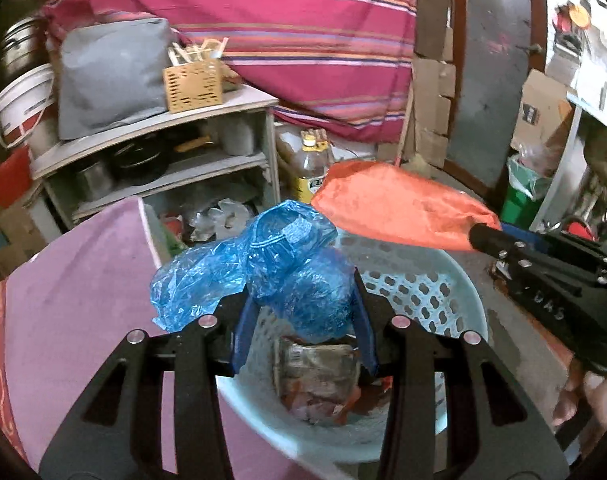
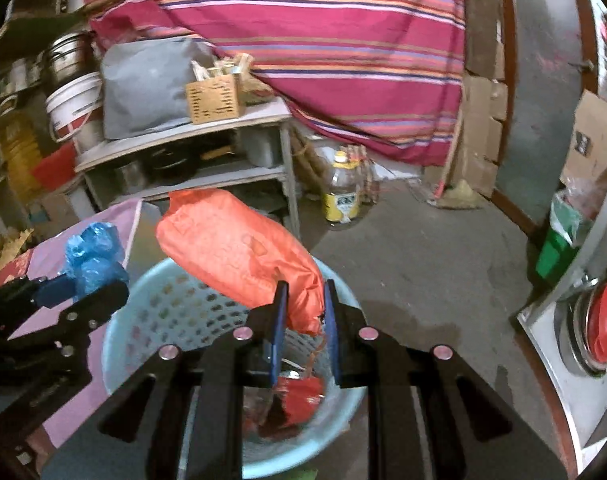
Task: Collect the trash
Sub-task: 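Carry both bags over the blue basket and open both tools to drop them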
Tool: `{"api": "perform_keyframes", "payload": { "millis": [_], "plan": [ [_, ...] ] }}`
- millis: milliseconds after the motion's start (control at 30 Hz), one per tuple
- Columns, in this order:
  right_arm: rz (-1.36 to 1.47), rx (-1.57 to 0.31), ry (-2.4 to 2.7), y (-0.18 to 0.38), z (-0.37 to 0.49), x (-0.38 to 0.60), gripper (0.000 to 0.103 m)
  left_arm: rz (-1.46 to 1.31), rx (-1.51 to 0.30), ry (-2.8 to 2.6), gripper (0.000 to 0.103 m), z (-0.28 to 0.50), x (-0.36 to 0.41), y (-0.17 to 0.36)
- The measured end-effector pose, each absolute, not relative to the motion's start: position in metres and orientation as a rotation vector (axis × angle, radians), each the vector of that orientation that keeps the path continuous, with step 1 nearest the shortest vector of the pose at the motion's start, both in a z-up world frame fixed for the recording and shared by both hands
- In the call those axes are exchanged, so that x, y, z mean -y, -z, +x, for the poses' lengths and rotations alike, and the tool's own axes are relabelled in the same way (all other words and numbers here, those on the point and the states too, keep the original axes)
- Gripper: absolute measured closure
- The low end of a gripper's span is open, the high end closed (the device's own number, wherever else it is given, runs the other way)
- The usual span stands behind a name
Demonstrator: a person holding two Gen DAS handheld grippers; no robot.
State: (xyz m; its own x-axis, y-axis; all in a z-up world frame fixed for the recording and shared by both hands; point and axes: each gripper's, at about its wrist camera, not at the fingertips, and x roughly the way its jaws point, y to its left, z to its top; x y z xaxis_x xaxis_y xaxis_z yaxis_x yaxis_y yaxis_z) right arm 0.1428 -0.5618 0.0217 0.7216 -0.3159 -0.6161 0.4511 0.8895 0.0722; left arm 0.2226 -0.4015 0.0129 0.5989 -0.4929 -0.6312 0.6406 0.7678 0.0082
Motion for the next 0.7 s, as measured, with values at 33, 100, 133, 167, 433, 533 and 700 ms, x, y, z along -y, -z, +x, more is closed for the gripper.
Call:
{"api": "perform_keyframes", "payload": {
  "millis": [33, 100, 133, 167, 433, 533, 700],
  "plan": [
    [0.234, -0.635, 0.436, -0.02, 0.14, 0.569, 0.085, 0.25, -0.664, 0.671, 0.06, 0.224, 0.405, -0.009],
    [0.247, -0.633, 0.445, -0.018, 0.136, 0.577, 0.085, 0.257, -0.688, 0.678, 0.058, 0.228, 0.414, -0.001],
    [0.249, -0.635, 0.447, -0.016, 0.136, 0.579, 0.085, 0.266, -0.698, 0.679, 0.051, 0.229, 0.418, 0.002],
    [0.249, -0.638, 0.447, -0.015, 0.135, 0.58, 0.085, 0.27, -0.706, 0.673, 0.041, 0.231, 0.419, 0.005],
    [0.223, -0.669, 0.423, -0.009, 0.142, 0.574, 0.084, 0.257, -0.686, 0.61, 0.017, 0.228, 0.392, -0.001],
    [0.21, -0.687, 0.406, -0.006, 0.148, 0.566, 0.084, 0.241, -0.649, 0.561, 0.011, 0.221, 0.371, -0.012],
    [0.193, -0.725, 0.366, 0.001, 0.164, 0.547, 0.084, 0.198, -0.599, 0.491, 0.006, 0.209, 0.325, -0.037]
  ]
}}
